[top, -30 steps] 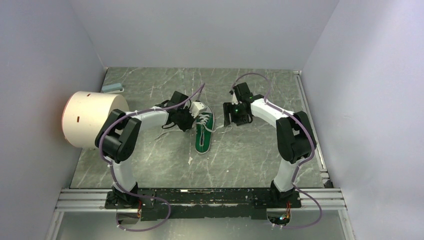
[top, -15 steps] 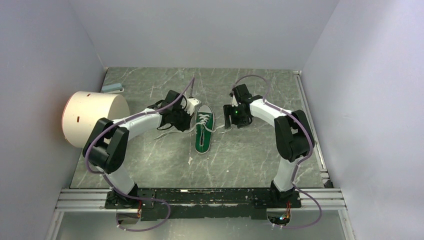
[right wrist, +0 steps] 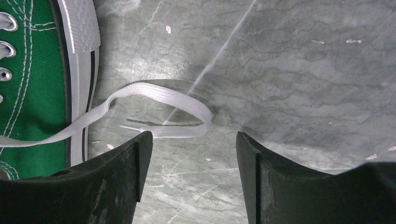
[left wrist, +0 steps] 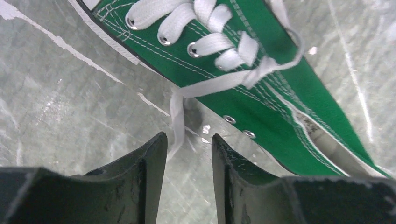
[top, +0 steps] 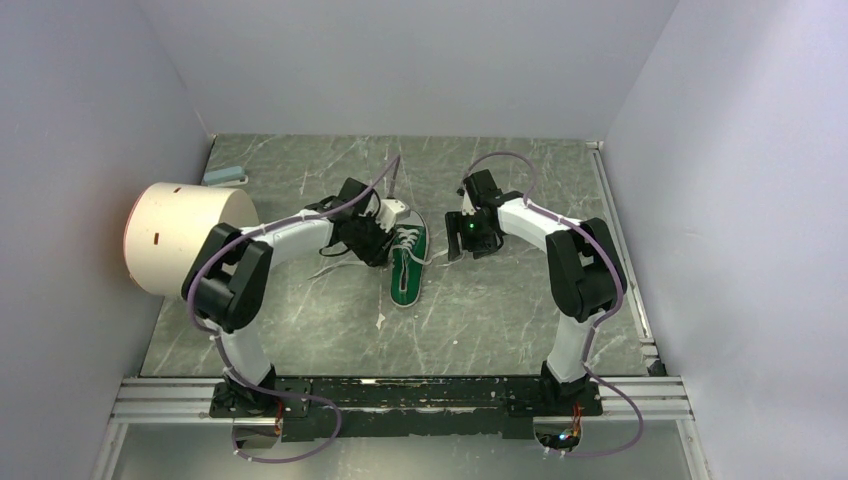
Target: Tie the shoes
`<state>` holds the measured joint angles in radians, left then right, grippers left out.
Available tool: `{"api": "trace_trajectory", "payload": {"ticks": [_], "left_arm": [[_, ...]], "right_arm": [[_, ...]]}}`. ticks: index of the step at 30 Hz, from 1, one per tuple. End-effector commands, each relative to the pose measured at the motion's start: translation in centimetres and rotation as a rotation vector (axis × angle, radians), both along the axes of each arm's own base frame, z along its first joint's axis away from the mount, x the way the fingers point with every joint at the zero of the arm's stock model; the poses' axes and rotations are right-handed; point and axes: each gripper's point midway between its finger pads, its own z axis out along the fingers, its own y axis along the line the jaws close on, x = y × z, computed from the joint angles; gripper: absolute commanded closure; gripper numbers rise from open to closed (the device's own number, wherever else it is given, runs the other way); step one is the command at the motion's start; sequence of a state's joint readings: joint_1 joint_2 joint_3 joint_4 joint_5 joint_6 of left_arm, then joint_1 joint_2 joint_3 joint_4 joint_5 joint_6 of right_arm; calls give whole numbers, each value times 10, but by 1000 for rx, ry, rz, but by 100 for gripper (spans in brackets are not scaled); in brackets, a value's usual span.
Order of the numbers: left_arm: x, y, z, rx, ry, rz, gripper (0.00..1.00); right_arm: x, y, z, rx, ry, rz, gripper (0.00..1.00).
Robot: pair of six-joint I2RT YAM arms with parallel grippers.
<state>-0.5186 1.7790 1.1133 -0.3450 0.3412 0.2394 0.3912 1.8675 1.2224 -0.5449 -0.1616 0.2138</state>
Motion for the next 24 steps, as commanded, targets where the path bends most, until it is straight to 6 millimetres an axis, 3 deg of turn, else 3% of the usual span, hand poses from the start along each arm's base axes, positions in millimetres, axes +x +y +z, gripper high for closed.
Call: {"api": "trace_trajectory", "payload": {"ticks": [1,6,12,16,18,22,24], "left_arm": [[31,-4,-1,33,-142,-92,53],[42,-22,-7,-17,-165,-137,51],[40,-29,-20,-42,-149,-161,50],[37,-39,-18,-97,-149,-178,53],[36,-42,-18,-113,-145,-189,60],[32,-43,-14,-132,-155,-208,93],[30,-40,-10,-127,-160,-202,95]], "right_arm": [[3,5,9,18,-21,23,30],[3,3,10,8,-21,27,30],[0,4,9,18,-12,24,30],[-2,4,8,23,-6,19,30],[-3,5,7,27,-1,18,30],[-4,7,6,49,4,7,30],[-4,8,7,57,5,0,30]]}}
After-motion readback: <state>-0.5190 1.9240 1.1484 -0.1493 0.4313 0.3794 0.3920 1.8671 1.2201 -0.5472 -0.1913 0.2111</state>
